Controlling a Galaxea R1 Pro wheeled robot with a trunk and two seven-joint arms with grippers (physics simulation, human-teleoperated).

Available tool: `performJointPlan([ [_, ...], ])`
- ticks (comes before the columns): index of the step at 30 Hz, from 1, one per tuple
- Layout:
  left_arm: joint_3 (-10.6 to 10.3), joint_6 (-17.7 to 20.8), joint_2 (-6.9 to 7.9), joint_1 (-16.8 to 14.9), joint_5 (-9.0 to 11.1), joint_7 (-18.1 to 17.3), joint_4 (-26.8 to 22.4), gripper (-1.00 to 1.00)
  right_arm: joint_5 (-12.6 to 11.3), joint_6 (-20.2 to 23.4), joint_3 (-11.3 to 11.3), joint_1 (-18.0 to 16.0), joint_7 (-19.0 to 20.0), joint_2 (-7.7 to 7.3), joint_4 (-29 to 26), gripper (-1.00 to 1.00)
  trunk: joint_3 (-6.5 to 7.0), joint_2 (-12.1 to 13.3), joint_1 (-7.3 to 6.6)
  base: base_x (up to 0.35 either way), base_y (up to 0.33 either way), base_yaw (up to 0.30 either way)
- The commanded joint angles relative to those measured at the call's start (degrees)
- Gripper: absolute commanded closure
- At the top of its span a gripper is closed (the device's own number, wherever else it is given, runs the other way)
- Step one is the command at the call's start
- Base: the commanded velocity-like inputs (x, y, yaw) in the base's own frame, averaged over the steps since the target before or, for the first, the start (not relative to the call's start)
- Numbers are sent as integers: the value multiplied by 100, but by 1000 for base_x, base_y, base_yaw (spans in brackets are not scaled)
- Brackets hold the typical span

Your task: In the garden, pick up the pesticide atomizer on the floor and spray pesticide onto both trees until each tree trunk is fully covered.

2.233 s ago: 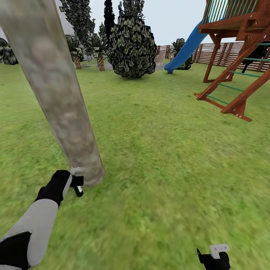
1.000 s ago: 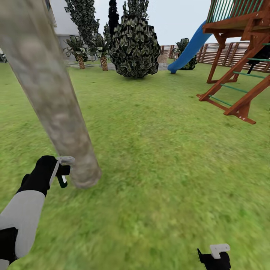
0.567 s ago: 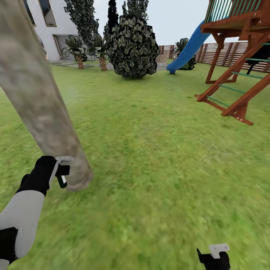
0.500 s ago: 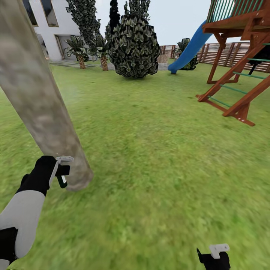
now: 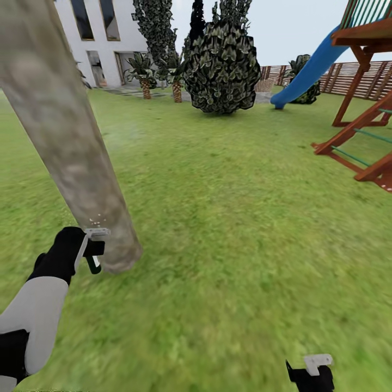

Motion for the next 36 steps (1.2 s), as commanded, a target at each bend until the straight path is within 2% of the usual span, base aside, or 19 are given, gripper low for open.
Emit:
performJointPlan([
  [1, 2, -1, -6, -1, -13, 4, -1, 100, 0, 0, 0, 0, 1, 2, 0, -100, 0, 0, 0, 214, -212, 277],
  [9, -12, -12, 37, 23, -31, 4, 30, 100, 0, 0, 0, 0, 1, 2, 0, -100, 0, 0, 0, 244, -182, 104],
  [12, -13, -66, 73, 358, -46, 24, 26, 100, 0, 0, 0, 0, 1, 2, 0, -100, 0, 0, 0, 128, -76, 0],
  [14, 83, -105, 85, 635, -48, 14, 25, 100, 0, 0, 0, 0, 1, 1, 0, -100, 0, 0, 0, 14, -8, 50],
  [19, 127, -134, 24, 690, -36, 71, 26, 100, 0, 0, 0, 0, 1, 4, 0, -100, 0, 0, 0, 1, -1, 233],
  [22, 131, -590, -67, 695, -28, 94, 178, 100, 0, 0, 0, 0, -1, 0, -1, -100, 0, 0, 0, 0, 0, 41],
  [23, 140, -1022, -75, 699, -37, 96, 752, 100, 0, 0, 0, 0, -5, 0, 0, -100, 0, 0, 0, 0, 0, 3],
  [25, 148, -2186, -82, 700, -37, 117, 1613, 100, 0, 0, 0, 0, -8, -7, 0, -100, 0, 0, 0, 0, 0, 1],
  [26, 149, -2401, -90, 700, -34, 120, 1795, 100, 0, 0, 0, 0, -8, -8, 0, -100, 0, 0, 0, 0, -5, 0],
  [29, 149, -2612, -97, 700, -31, 123, 1966, 100, 0, 1, 0, 0, -8, -9, 0, -100, 0, 0, 0, 0, -159, 0],
  [34, 156, -2644, -81, 700, -36, 123, 1921, 100, 0, 0, 0, 0, -8, -9, 0, -100, 0, 0, 0, 0, -263, 0],
  [36, 260, -2649, -56, 700, -43, 123, 1931, 100, 0, 0, 0, 0, -8, -9, 0, -100, 0, 0, 0, 0, -269, 0],
])
